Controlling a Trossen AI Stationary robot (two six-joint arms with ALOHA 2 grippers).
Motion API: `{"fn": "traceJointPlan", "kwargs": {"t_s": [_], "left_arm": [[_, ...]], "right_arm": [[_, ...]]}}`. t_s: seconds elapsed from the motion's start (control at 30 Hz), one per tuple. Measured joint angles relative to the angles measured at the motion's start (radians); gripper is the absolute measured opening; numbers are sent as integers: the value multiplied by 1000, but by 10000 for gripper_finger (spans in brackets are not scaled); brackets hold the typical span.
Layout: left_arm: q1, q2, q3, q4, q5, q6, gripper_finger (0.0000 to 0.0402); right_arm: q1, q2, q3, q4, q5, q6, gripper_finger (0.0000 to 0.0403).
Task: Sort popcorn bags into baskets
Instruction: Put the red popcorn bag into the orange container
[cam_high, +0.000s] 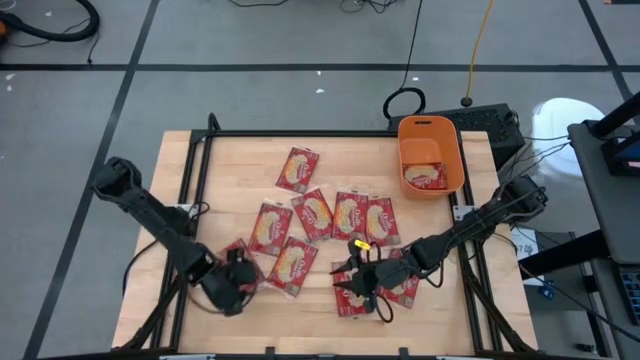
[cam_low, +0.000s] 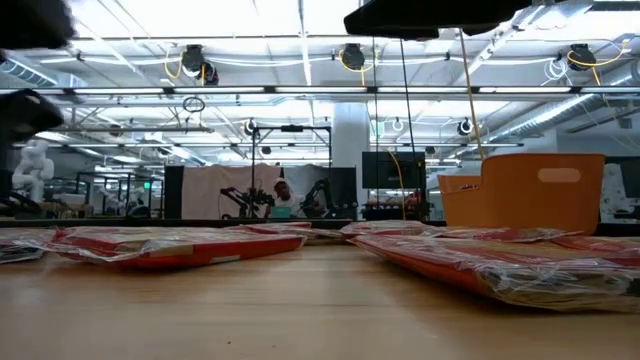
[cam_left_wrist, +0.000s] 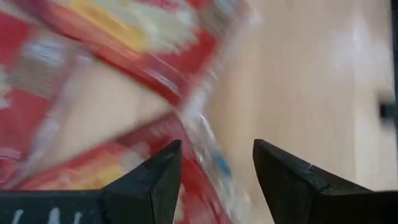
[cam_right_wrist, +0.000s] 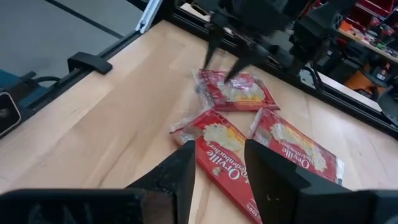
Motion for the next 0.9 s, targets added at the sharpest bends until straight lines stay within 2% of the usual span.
{"fn": "traceJointPlan", "kwargs": {"t_s": [0.1, 0.37, 0.6, 0.73, 0.9], "left_arm": [[-72, 0, 1, -57, 59, 83, 202], [-136, 0, 0, -125, 35, 57, 202], [-202, 57, 0, -141, 14, 203, 201], [-217, 98, 0, -140, -83, 240, 182], [-213, 138, 0, -140, -188, 261, 133]], "right_arm": [[-6, -1, 0, 1, -1, 2, 130], [-8, -1, 0, -14, -1, -17, 130], [-16, -1, 0, -37, 0, -14, 130], [-16, -1, 0, -48, 0, -12, 130], [-16, -1, -1, -48, 0, -20, 130]]}}
